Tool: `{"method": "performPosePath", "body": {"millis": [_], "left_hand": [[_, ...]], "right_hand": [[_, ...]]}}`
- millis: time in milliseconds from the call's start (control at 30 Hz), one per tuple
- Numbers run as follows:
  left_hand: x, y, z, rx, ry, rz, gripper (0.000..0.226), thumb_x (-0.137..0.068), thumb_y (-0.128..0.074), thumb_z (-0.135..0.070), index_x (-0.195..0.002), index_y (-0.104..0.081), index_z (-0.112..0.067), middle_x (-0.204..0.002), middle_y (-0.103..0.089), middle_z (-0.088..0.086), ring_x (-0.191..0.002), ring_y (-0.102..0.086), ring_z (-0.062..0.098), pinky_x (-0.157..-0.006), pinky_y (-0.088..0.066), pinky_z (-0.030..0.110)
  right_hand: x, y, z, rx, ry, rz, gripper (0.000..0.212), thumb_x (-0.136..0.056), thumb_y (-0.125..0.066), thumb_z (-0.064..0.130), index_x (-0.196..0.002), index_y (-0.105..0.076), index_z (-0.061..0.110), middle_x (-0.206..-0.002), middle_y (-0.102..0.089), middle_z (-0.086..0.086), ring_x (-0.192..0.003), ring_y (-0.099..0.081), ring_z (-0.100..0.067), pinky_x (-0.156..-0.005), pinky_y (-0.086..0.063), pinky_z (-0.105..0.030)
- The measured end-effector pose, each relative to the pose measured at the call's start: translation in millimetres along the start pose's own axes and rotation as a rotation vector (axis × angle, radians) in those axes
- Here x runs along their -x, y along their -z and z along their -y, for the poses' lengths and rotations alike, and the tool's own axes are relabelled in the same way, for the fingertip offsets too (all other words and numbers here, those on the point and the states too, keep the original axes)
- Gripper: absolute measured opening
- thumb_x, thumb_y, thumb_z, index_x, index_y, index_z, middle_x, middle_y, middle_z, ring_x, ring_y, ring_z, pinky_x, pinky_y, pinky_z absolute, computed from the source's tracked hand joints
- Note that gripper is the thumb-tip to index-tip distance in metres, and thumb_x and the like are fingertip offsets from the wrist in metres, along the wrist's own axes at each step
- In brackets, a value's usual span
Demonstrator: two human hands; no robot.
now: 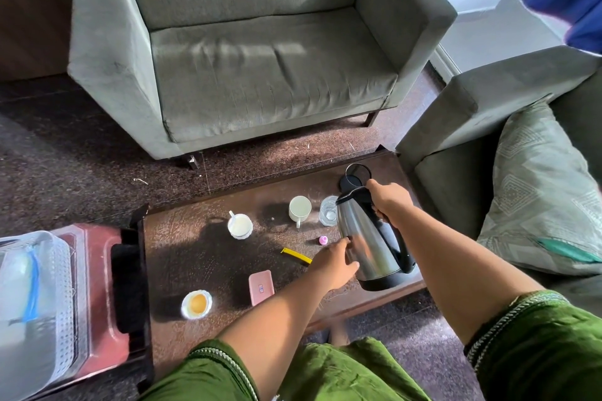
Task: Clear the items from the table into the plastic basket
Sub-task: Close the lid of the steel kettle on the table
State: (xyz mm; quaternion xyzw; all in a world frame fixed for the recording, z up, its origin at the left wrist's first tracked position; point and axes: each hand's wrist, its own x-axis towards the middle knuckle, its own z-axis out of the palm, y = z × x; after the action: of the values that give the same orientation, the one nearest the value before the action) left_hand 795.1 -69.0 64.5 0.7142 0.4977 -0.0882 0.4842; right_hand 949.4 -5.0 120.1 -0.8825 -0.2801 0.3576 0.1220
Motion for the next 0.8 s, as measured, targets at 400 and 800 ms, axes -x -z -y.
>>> {"method": "performPosePath", "body": {"millis": [400, 800], "left_hand": [[4.2, 0.3, 0.2, -0.103, -0.036, 0.019, 0.060, -0.094, -0.055, -0.035, -0.146, -0.029, -0.018, -0.131, -0.058, 0.014, -0.115, -0.058, 0.033, -0.089, -0.049, 0.040], [3.8, -1.2, -4.5, -0.106, -0.029, 0.036, 0.066, -0.095, -0.052, -0.037, -0.150, -0.021, -0.021, -0.134, -0.056, 0.014, -0.115, -0.058, 0.033, -0.085, -0.050, 0.040]], "right_hand": [[-0.7, -0.7, -3.0, -0.015, -0.014, -0.001, 0.048, -0.085, -0.043, 0.045, -0.064, -0.061, 0.006, -0.053, -0.060, -0.009, -0.044, -0.054, -0.024, -0.044, -0.041, -0.022], [-5.1, 3.0, -5.4, -0.078, -0.020, -0.005, 0.045, -0.080, -0.045, 0.045, -0.060, -0.060, 0.006, -0.049, -0.057, -0.008, -0.044, -0.052, -0.024, -0.047, -0.044, -0.023]]}}
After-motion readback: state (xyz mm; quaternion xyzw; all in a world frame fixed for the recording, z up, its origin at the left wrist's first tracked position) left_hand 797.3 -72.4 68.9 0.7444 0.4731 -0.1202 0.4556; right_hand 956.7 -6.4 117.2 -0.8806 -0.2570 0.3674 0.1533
